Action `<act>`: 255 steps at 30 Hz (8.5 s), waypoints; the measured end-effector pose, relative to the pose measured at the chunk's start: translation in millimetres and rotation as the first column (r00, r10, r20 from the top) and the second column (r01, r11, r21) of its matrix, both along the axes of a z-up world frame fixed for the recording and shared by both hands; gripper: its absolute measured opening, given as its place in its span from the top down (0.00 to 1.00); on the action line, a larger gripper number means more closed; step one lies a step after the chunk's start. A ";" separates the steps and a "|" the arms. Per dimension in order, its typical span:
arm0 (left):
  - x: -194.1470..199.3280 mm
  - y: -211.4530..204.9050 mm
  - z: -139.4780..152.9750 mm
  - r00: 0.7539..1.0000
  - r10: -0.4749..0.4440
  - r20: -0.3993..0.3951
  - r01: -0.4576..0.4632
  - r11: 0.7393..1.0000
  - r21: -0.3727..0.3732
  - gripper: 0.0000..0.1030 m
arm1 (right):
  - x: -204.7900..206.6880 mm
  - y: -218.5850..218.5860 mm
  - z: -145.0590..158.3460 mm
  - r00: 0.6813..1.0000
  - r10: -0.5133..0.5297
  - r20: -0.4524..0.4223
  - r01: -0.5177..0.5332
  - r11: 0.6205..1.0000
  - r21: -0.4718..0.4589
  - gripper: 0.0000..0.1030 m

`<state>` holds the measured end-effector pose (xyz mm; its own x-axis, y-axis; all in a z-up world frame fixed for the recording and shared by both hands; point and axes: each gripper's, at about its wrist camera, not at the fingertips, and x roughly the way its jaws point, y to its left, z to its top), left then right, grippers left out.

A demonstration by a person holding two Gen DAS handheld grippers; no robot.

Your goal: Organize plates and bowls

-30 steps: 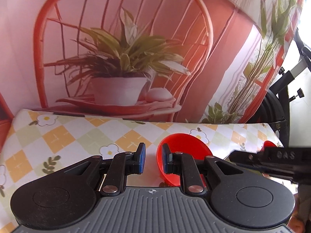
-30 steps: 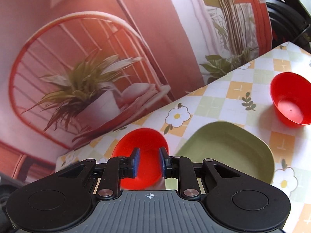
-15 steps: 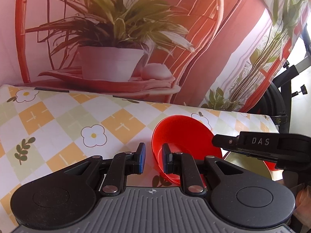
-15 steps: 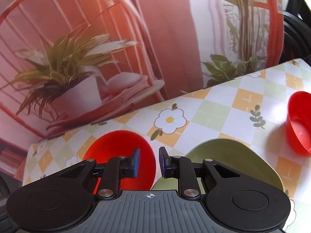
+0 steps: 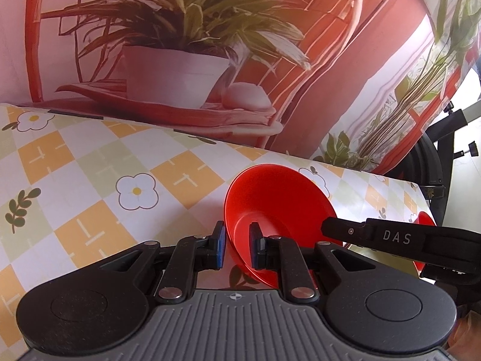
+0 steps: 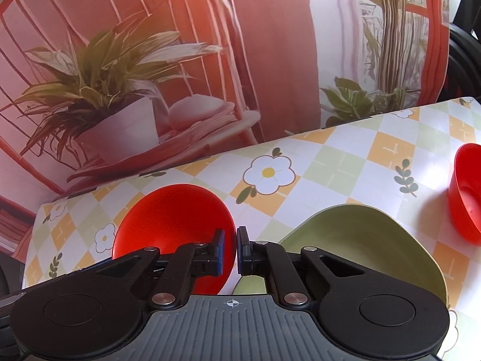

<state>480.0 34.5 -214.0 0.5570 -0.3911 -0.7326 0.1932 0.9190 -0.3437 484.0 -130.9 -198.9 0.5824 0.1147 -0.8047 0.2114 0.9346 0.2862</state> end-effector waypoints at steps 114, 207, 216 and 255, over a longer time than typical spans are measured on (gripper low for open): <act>-258.8 -108.8 18.3 0.967 -0.255 -0.007 0.251 0.946 0.206 0.82 | -297.6 -116.2 17.6 0.966 0.252 0.062 -0.249 0.967 -0.060 0.92; -48.3 -287.0 -0.3 0.987 -0.151 -0.054 0.155 0.984 0.087 0.84 | -118.4 -309.3 -28.6 0.964 -0.138 0.226 0.117 0.988 0.104 0.92; -61.3 -290.9 9.6 0.981 -0.192 -0.015 0.193 0.974 0.120 0.86 | -128.3 -310.6 -21.9 0.957 -0.163 0.241 0.147 0.986 0.084 0.94; -164.7 -218.9 59.3 0.952 -0.258 0.167 0.237 0.962 0.132 0.86 | -224.2 -240.4 40.3 0.919 -0.203 0.337 0.195 0.979 0.058 0.95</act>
<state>315.3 -184.5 -154.7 0.5797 -0.4570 -0.6746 0.4689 0.8642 -0.1825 259.8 -371.3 -158.6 0.8328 -0.0157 -0.5533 0.2786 0.8756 0.3945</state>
